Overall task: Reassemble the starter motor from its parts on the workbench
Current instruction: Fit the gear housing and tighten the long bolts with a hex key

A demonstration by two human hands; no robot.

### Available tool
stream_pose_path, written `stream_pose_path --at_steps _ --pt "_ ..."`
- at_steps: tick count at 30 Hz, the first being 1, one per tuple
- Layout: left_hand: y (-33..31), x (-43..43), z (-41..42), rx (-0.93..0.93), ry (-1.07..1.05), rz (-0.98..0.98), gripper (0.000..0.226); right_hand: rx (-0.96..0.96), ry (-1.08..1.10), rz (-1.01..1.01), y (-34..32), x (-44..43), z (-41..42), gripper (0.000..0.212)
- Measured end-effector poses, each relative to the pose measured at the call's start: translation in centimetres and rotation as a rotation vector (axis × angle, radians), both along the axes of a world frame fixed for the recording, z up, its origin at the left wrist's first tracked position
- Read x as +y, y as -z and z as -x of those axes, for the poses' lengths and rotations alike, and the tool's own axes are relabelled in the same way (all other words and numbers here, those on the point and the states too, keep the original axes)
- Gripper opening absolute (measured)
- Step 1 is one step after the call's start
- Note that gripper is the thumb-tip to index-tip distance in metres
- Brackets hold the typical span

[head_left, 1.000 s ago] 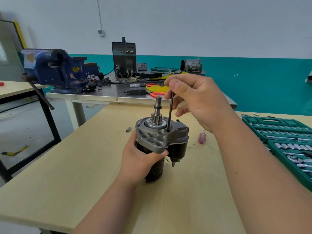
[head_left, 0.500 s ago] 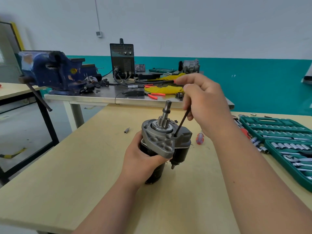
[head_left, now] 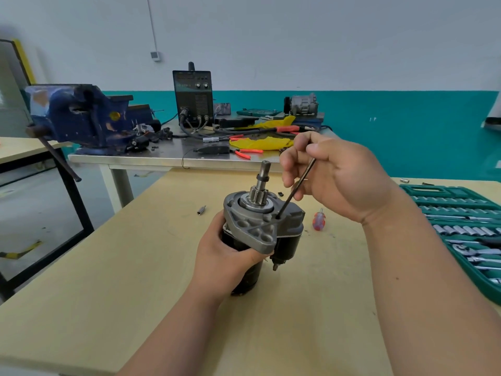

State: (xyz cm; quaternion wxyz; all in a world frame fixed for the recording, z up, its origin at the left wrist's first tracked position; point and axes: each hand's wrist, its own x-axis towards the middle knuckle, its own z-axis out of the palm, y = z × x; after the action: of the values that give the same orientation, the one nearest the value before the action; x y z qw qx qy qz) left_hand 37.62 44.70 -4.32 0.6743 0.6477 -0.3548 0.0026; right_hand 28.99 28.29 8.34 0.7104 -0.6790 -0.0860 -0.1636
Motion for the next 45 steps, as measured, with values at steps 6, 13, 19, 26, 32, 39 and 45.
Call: stream_pose_path --at_steps 6,13,19,26,32,39,45 --pt "-0.1 0.0 0.1 0.015 0.004 0.022 0.058 -0.095 -0.138 -0.256 1.7 -0.4 -1.0 0.012" --pt "-0.1 -0.1 0.2 0.001 -0.003 0.006 0.058 -0.415 0.741 -0.070 4.1 2.7 -2.3 0.014" --pt "-0.1 0.2 0.2 -0.018 -0.008 0.025 0.058 -0.424 0.800 0.061 4.4 4.0 -1.9 0.035" --pt "-0.1 0.0 0.2 -0.015 -0.013 0.008 0.058 -0.259 0.421 -0.108 2.9 2.5 -1.8 0.011" --pt "-0.1 0.1 0.1 -0.012 0.001 0.026 0.058 -0.436 0.753 0.053 3.6 3.7 -1.8 0.014" --pt "0.0 0.0 0.1 -0.010 0.008 0.031 0.058 -0.422 0.814 0.175 3.7 5.0 -2.0 0.048" --pt "0.1 0.1 -0.1 -0.003 -0.001 0.026 0.059 -0.343 0.517 -0.054 2.8 4.0 -2.1 0.020"
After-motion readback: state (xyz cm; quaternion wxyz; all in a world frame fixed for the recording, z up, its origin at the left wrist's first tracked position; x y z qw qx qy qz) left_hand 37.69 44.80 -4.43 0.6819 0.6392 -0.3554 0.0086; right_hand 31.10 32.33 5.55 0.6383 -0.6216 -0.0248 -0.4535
